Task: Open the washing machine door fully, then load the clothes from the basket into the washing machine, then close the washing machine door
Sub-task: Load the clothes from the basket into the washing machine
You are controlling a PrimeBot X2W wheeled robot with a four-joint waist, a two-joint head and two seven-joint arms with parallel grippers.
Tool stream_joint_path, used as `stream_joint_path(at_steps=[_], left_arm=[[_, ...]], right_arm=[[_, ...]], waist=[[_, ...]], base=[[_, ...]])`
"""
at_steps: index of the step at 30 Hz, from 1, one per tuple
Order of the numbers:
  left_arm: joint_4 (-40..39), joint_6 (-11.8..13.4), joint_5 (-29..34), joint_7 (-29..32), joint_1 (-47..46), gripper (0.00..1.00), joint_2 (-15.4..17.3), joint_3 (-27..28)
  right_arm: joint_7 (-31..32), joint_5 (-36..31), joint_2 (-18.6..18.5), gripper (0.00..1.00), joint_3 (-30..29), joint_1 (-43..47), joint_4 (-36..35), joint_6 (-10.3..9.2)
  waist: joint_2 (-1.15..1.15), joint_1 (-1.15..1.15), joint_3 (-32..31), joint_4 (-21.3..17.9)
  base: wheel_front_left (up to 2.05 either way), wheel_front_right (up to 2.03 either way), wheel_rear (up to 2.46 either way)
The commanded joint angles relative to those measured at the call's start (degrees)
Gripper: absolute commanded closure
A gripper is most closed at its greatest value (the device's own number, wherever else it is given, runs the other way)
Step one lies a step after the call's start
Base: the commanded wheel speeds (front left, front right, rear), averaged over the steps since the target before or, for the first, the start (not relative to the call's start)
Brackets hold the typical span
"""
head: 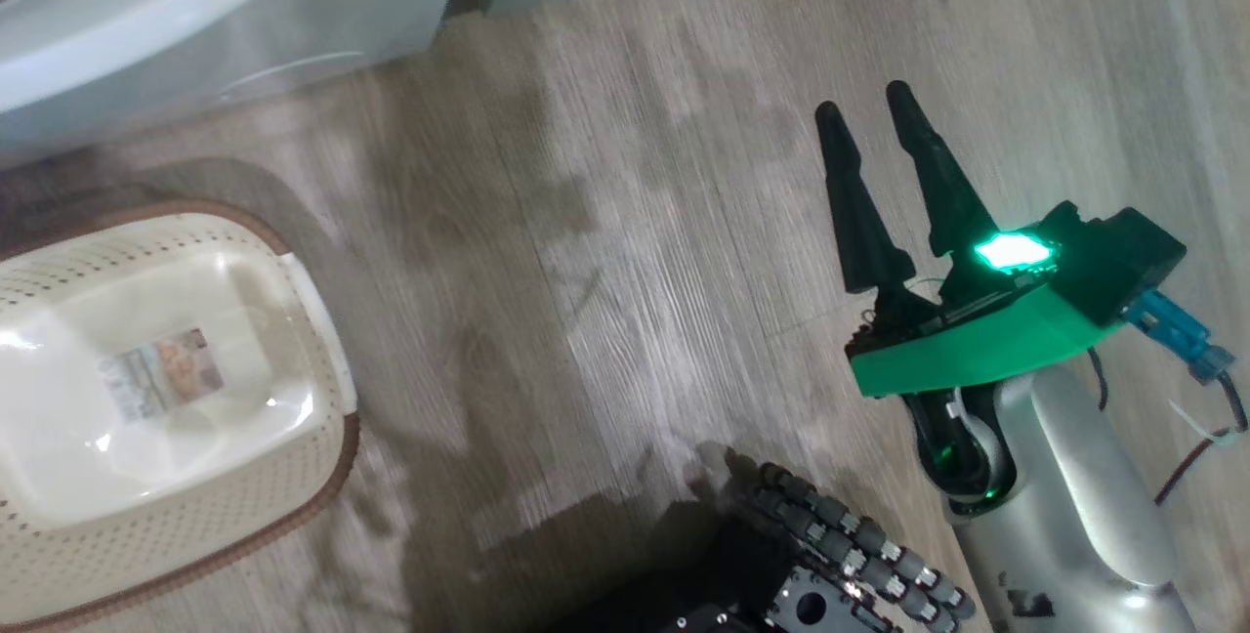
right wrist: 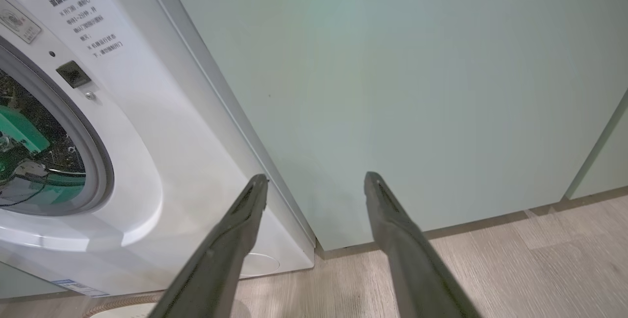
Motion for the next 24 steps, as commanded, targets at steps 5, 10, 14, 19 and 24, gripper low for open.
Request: stream_joint_path(at_steps=[5, 10, 14, 19, 24], left_arm=[[-5.6, -0.1, -2.0, -2.5, 7.4, 0.00, -0.3, 1.7], [-14.2, 1.2, -3.1, -3.4, 16.1, 0.00, -3.5, 3.2], [-24.4, 2.7, -3.5, -3.6, 24.6, 0.00, -6.6, 4.6], [-37.9, 4.9, -3.3, -3.6, 36.1, 0.00, -10.7, 6.2], [-47.8, 6.9, -2.7, -3.6, 45.3, 0.00, -14.5, 7.5]], right_arm=[[-0.5, -1.6, -0.2, 0.00, -0.9, 2.0, -1.2, 0.00], [-0.5, -3.3, -0.2, 0.00, -2.1, 2.9, -1.1, 0.00], [-0.5, -4.8, -0.2, 0.00, -3.4, 3.5, -1.0, 0.00], [-0.5, -7.3, -0.2, 0.00, -5.5, 3.9, -0.8, 0.00], [-0.5, -9.4, -0.2, 0.00, -8.0, 4.3, -0.4, 0.00]], waist=[[0.00, 0.00, -3.7, 2.9], [0.00, 0.00, -6.5, 5.4], [0.00, 0.00, -8.8, 7.7], [0.00, 0.00, -11.4, 10.9], [0.00, 0.00, -14.0, 13.8]], base=[[0.00, 0.00, 0.00], [0.00, 0.00, 0.00], [0.00, 0.00, 0.00], [0.00, 0.00, 0.00], [0.00, 0.00, 0.00]])
